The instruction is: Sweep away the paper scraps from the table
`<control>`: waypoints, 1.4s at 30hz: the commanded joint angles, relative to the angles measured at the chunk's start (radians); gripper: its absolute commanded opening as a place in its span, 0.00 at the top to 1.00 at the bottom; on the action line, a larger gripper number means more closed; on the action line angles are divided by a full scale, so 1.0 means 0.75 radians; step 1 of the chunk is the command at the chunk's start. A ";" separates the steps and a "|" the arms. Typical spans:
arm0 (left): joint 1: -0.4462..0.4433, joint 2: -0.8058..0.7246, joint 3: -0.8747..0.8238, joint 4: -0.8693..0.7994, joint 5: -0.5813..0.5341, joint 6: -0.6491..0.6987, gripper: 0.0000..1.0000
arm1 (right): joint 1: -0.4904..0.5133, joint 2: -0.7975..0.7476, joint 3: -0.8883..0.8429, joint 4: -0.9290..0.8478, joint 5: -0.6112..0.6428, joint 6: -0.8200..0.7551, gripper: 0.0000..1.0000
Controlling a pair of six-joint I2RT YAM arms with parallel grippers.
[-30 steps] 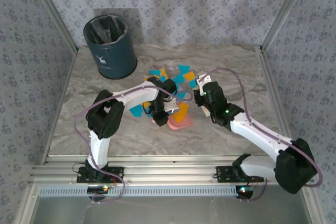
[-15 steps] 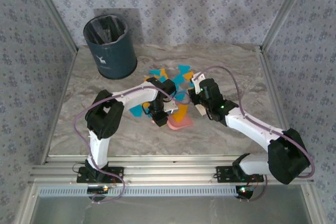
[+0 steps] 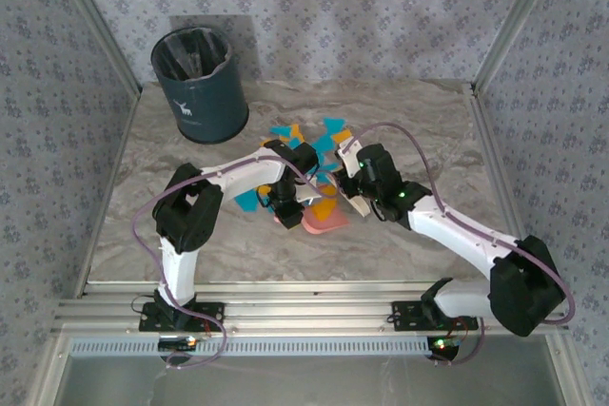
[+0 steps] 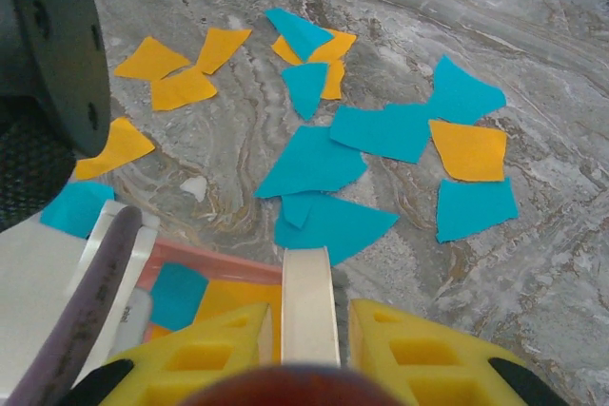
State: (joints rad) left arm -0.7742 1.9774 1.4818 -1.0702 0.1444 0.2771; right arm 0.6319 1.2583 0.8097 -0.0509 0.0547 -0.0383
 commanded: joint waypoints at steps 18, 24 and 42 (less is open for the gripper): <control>0.009 -0.053 -0.031 -0.011 -0.030 -0.050 1.00 | 0.035 -0.156 0.019 -0.165 -0.169 -0.010 1.00; 0.008 -0.077 -0.045 0.004 -0.031 -0.048 1.00 | 0.038 -0.177 0.022 -0.182 0.025 -0.004 1.00; 0.018 -0.306 -0.137 0.128 -0.002 -0.054 1.00 | -0.010 -0.323 -0.068 -0.153 0.325 0.120 1.00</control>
State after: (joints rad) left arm -0.7689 1.8061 1.3834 -0.9909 0.1375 0.2420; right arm 0.6357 1.0428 0.7666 -0.1848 0.2508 0.0139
